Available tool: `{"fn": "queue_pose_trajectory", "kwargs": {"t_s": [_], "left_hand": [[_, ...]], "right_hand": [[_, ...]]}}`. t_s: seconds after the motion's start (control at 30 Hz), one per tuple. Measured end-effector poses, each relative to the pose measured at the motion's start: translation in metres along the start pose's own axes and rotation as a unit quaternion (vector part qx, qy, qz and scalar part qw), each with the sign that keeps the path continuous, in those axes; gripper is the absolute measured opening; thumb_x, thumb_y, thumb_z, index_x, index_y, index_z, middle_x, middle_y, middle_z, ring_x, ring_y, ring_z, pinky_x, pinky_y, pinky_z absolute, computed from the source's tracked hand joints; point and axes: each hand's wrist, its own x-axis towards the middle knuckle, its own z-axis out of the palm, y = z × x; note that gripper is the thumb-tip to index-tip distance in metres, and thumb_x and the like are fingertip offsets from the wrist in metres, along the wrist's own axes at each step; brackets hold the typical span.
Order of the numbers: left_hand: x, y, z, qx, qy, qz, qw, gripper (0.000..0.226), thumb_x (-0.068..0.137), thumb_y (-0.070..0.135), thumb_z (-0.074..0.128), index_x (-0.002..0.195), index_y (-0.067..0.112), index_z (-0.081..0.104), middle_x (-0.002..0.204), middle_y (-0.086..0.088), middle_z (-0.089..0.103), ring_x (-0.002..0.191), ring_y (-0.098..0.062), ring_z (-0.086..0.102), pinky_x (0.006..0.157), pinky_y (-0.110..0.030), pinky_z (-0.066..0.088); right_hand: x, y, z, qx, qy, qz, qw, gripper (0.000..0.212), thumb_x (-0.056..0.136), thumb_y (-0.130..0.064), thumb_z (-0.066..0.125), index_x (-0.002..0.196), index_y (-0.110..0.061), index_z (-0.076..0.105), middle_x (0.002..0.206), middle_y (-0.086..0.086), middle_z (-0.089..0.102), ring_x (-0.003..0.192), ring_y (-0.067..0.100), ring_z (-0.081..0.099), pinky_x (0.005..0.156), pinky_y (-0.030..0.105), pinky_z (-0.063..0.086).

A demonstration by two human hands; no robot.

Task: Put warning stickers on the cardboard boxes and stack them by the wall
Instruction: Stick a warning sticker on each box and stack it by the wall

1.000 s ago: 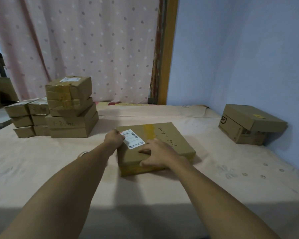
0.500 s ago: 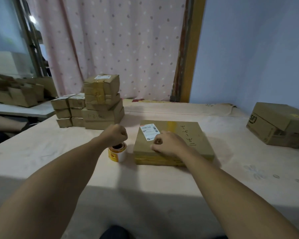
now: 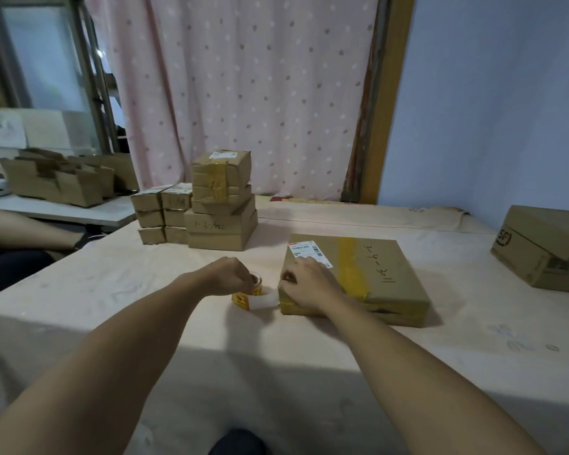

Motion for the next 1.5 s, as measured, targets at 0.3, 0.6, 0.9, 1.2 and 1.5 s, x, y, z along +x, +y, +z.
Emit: {"fn": "queue_pose_trajectory", "kwargs": {"t_s": [0.3, 0.6, 0.9, 1.2, 1.5], "left_hand": [[0.000, -0.003, 0.004, 0.178, -0.032, 0.037, 0.983, 0.027, 0.088, 0.009, 0.062, 0.111, 0.021, 0.069, 0.090, 0.001, 0.047, 0.081, -0.023, 0.052, 0.062, -0.026, 0.036], [0.009, -0.007, -0.006, 0.016, 0.060, 0.004, 0.998, 0.017, 0.089, 0.027, 0.072, 0.083, 0.011, 0.076, 0.078, -0.008, 0.066, 0.071, -0.023, 0.054, 0.059, -0.031, 0.038], [0.017, 0.020, -0.030, -0.316, 0.106, -0.067, 0.940, 0.033, 0.083, 0.033, 0.081, 0.072, 0.003, 0.074, 0.072, -0.009, 0.067, 0.069, -0.016, 0.055, 0.059, -0.027, 0.039], [0.029, 0.044, -0.019, -0.343, 0.024, -0.056, 0.937, 0.023, 0.080, 0.020, 0.084, 0.096, 0.005, 0.079, 0.097, -0.010, 0.076, 0.092, -0.016, 0.068, 0.082, -0.028, 0.049], [0.043, 0.057, -0.003, -0.285, 0.106, 0.003, 0.953, 0.009, 0.082, 0.016, 0.082, 0.086, 0.008, 0.081, 0.079, -0.010, 0.074, 0.073, -0.017, 0.063, 0.067, -0.033, 0.051]], "right_hand": [[0.009, -0.026, 0.010, -0.043, -0.021, -0.077, 0.996, 0.042, 0.095, -0.048, 0.058, 0.132, -0.028, 0.062, 0.130, -0.003, 0.057, 0.122, 0.020, 0.047, 0.100, 0.037, 0.039], [0.022, -0.018, 0.008, 0.015, 0.005, -0.037, 0.999, 0.043, 0.096, -0.047, 0.060, 0.134, -0.027, 0.058, 0.135, -0.004, 0.055, 0.126, 0.020, 0.047, 0.102, 0.037, 0.041], [0.025, -0.010, 0.003, 0.124, 0.046, -0.001, 0.991, 0.040, 0.095, -0.049, 0.063, 0.132, -0.037, 0.056, 0.127, -0.010, 0.058, 0.111, 0.013, 0.058, 0.094, 0.040, 0.054], [0.010, 0.022, -0.007, 0.165, 0.079, 0.052, 0.982, 0.025, 0.091, -0.044, 0.068, 0.113, -0.033, 0.070, 0.113, -0.013, 0.070, 0.099, 0.011, 0.061, 0.080, 0.033, 0.054], [0.012, 0.026, -0.015, 0.177, 0.115, 0.061, 0.976, 0.034, 0.088, -0.052, 0.071, 0.115, -0.032, 0.069, 0.117, -0.011, 0.068, 0.103, 0.013, 0.060, 0.085, 0.037, 0.056]]}}
